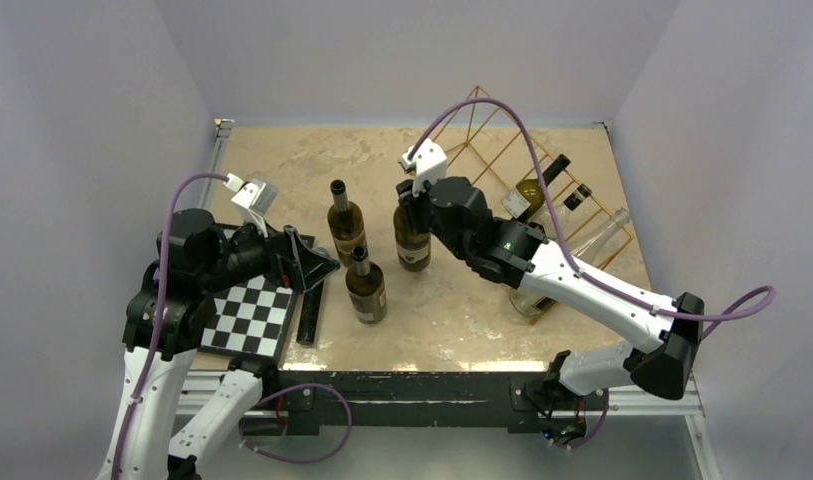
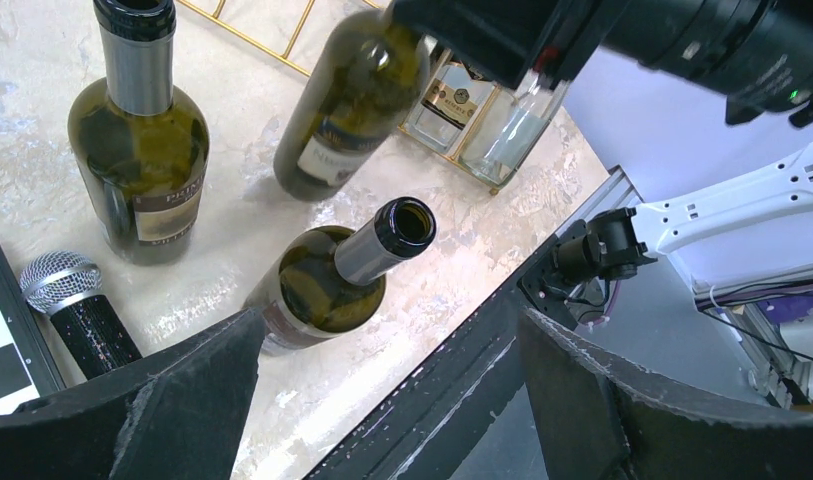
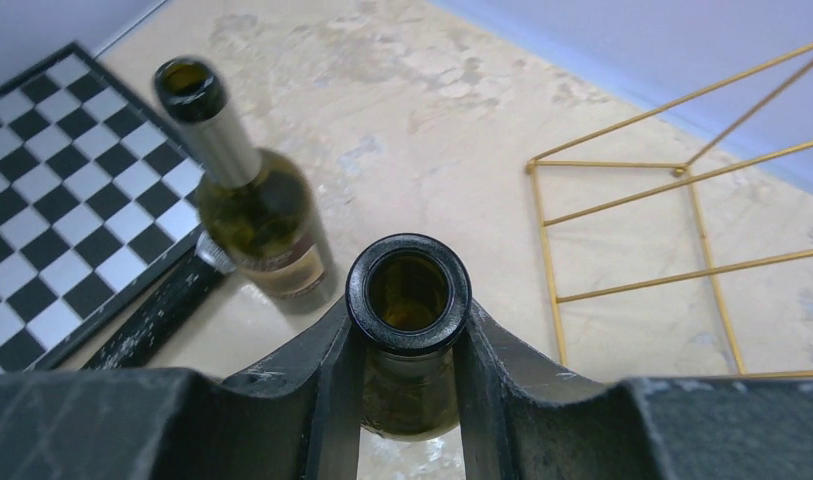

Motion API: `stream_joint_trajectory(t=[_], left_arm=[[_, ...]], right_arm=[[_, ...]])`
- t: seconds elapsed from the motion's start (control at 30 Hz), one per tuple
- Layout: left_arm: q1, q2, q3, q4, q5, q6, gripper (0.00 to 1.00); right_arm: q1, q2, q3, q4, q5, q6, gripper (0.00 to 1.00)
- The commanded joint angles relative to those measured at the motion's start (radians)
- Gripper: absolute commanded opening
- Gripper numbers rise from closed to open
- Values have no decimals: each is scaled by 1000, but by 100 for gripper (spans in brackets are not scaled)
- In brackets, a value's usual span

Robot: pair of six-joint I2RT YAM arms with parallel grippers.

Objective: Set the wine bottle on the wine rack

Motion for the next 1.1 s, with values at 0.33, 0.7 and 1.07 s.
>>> stream_joint_trajectory(t=[0.33,0.7,1.07], left_arm=[[-6,-13,36,-8,5,11,99],[-6,-6,37,-3,16,7,99],[-8,-11,36,-10,8,11,99]], right_arm=[[-406,-44,152,13,-201,186,0],[-523,51,183,18,-243,228,0],[-571,70,193,38,-215,232,0]])
